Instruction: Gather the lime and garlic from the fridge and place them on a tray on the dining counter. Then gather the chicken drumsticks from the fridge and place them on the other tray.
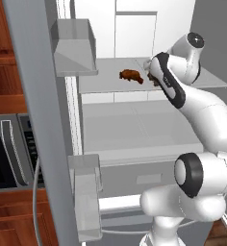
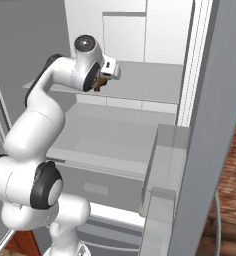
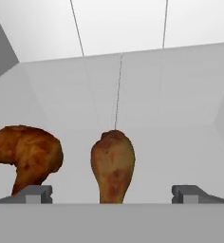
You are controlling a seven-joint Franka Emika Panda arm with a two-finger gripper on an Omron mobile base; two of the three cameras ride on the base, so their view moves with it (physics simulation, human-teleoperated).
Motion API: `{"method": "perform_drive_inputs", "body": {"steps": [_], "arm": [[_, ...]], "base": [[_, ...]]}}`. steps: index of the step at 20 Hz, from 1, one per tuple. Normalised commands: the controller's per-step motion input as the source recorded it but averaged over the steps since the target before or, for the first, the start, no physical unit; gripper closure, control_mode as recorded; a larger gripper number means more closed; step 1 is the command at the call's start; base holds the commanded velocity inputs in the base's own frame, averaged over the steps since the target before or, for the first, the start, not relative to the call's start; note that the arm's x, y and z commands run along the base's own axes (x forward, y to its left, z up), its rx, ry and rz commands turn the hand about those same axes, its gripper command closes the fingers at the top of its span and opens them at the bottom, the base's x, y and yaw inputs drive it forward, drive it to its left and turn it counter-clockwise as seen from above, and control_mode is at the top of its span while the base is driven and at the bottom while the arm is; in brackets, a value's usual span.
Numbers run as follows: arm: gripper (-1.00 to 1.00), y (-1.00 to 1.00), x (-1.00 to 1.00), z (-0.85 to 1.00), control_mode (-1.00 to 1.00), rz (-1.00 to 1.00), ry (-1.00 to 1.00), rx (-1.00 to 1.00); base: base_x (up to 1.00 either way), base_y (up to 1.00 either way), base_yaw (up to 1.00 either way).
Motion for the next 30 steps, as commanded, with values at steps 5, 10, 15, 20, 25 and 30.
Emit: {"method": "perform_drive_inputs", "body": {"steps": [5,10,15,20,25,30], "arm": [[-1.00,0.00,0.21,-0.19,-1.00,0.00,0.01,0.00],[-1.00,0.00,0.00,-0.17,-1.00,0.00,0.01,0.00],[-1.00,0.00,0.00,-0.22,-1.00,0.00,0.01,0.00],[-1.00,0.00,0.14,-0.40,-1.00,0.02,0.00,0.00],[-1.00,0.01,0.50,-0.48,-1.00,0.07,0.00,0.00],[1.00,0.05,0.60,-0.46,-1.00,0.09,0.00,0.00]], "base": [[0.00,0.00,0.00],[0.00,0.00,0.00],[0.00,0.00,0.00],[0.00,0.00,0.00],[0.00,0.00,0.00],[0.00,0.00,0.00]]}}
